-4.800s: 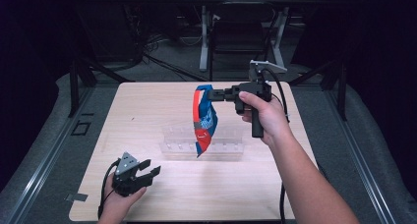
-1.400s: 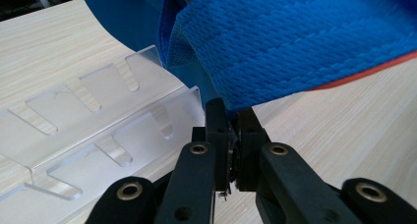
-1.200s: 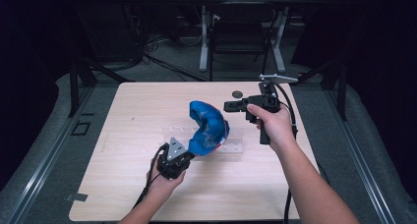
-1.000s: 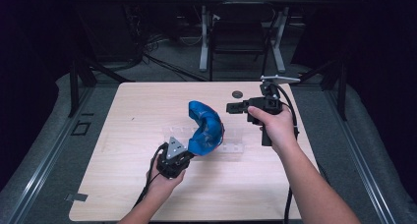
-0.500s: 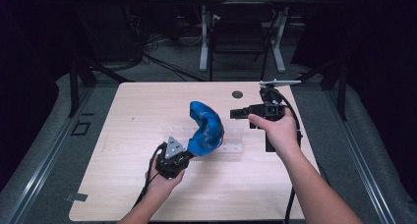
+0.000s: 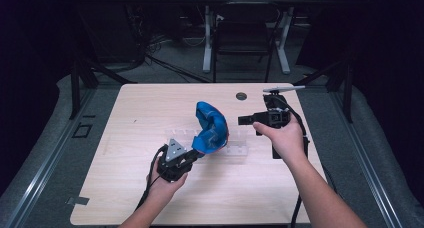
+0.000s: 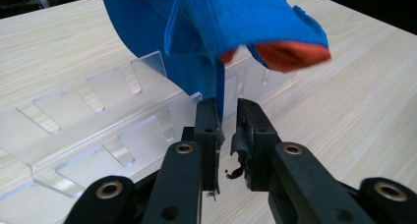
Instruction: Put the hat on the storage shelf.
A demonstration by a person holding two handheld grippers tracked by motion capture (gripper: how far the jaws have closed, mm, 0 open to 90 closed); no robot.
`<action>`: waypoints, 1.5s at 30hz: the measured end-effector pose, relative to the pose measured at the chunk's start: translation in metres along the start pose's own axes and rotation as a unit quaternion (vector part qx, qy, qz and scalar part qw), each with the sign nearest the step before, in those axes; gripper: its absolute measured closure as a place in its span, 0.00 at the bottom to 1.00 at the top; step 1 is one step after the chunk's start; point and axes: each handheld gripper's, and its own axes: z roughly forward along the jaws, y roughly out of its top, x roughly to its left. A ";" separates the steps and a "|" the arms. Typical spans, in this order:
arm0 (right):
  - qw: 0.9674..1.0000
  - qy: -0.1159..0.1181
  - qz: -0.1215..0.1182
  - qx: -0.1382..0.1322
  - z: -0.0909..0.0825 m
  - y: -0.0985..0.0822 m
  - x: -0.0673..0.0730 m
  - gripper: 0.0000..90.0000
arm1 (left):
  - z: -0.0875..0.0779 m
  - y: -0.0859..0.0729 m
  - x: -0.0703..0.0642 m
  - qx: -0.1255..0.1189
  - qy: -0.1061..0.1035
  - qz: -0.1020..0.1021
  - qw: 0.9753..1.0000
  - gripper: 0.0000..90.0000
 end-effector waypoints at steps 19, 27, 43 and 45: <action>0.998 -0.050 -0.026 -0.003 0.008 -0.020 -0.016 0.65 | -0.014 -0.008 -0.002 -0.011 -0.022 0.006 1.000 0.60; 0.999 -0.045 -0.016 0.012 0.013 -0.044 -0.028 0.65 | -0.033 -0.023 0.012 -0.004 -0.015 0.003 1.000 0.56; 0.998 -0.053 -0.029 -0.010 0.007 -0.110 -0.050 0.63 | -0.058 -0.051 0.052 0.009 0.019 -0.037 0.999 0.50; 0.998 -0.056 -0.032 -0.014 0.006 -0.118 -0.053 0.62 | -0.059 -0.055 0.057 0.011 0.022 -0.044 0.999 0.50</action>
